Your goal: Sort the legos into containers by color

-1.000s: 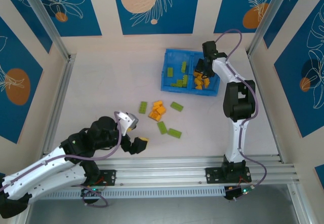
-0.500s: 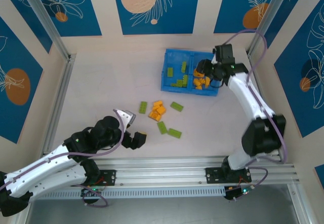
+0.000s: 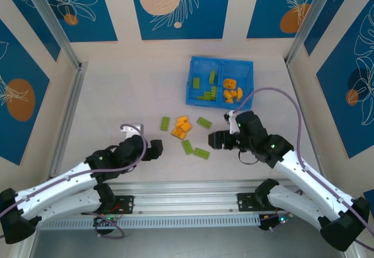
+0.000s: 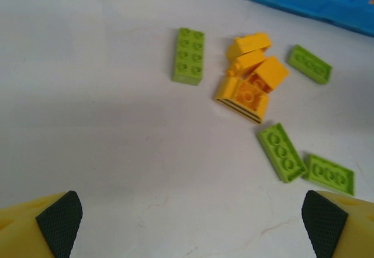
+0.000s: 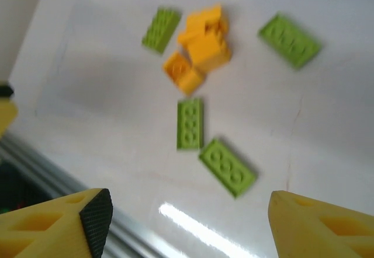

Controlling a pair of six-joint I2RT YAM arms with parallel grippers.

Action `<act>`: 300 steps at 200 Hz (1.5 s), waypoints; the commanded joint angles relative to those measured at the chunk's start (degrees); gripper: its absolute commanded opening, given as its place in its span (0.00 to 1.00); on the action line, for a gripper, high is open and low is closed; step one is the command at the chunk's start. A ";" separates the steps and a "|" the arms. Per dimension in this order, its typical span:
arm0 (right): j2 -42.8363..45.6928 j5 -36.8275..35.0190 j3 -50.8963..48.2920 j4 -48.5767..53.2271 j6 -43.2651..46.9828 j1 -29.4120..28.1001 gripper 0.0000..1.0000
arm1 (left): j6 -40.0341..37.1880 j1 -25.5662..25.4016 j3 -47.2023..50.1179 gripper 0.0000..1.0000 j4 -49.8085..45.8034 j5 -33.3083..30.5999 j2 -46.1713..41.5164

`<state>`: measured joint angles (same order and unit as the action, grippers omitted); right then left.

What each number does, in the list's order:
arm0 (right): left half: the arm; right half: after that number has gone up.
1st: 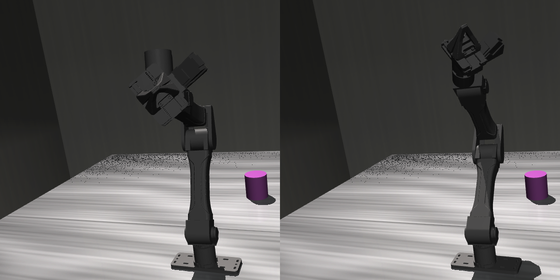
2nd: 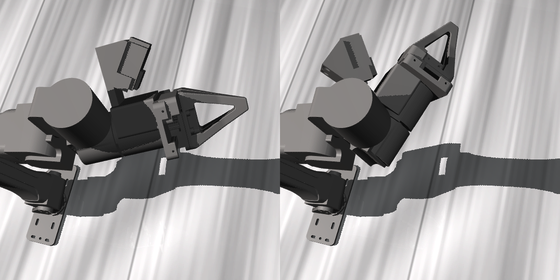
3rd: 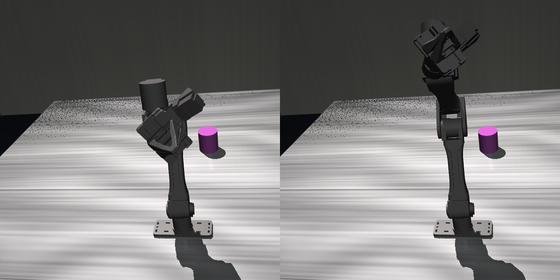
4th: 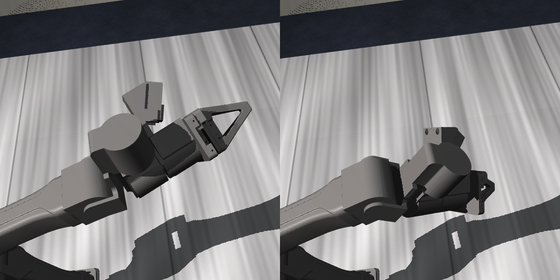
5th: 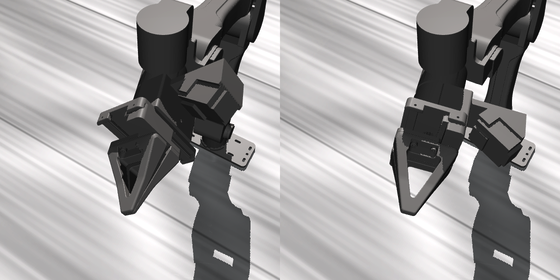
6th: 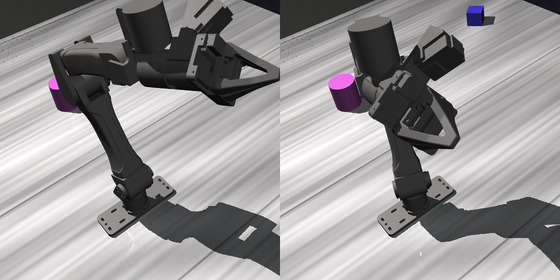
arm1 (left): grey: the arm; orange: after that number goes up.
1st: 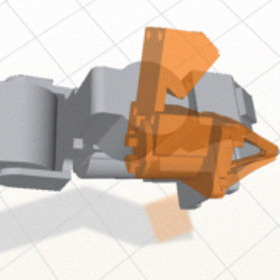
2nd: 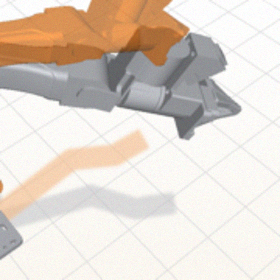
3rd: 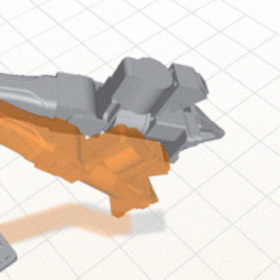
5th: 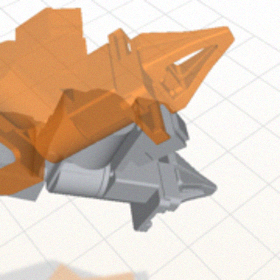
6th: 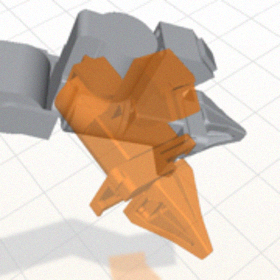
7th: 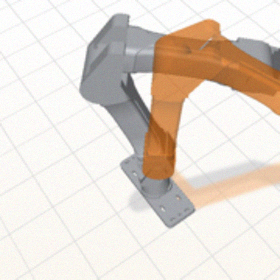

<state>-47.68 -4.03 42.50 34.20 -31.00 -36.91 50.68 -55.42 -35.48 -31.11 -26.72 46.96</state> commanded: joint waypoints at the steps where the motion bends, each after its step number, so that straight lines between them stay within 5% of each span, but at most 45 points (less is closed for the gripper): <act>1: 1.62 -0.14 -1.38 2.85 -4.64 -2.32 0.73 | 11.72 -0.19 -0.41 0.98 1.92 -2.00 4.59; 40: 1.98 -4.02 -1.41 4.74 -9.38 -3.17 0.77 | 16.04 -1.71 -6.49 0.94 11.95 10.22 21.70; 86: 3.16 -4.22 -2.04 5.11 -10.48 -3.43 0.81 | 16.64 -3.71 -20.98 0.89 7.79 11.10 42.37; 154: 12.60 -4.09 -4.76 9.52 -15.23 -4.14 0.81 | 17.51 -1.95 -30.29 0.83 3.15 11.90 58.03; 183: 15.74 -5.52 -4.21 12.04 -15.14 -4.14 0.82 | 15.37 -1.31 -33.19 0.74 3.46 15.66 62.35; 258: 16.07 -4.33 -2.85 12.58 -14.80 -4.23 0.82 | 14.80 -1.34 -28.63 0.30 3.13 19.03 61.88; 300: 15.94 -3.70 -1.92 12.96 -14.62 -4.23 0.82 | 13.82 -1.36 -27.44 0.18 1.98 17.49 58.05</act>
<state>-32.05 -8.56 38.26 45.95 -45.43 -40.73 65.34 -56.69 -64.90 -27.59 -13.06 105.41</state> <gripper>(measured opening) 0.819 0.304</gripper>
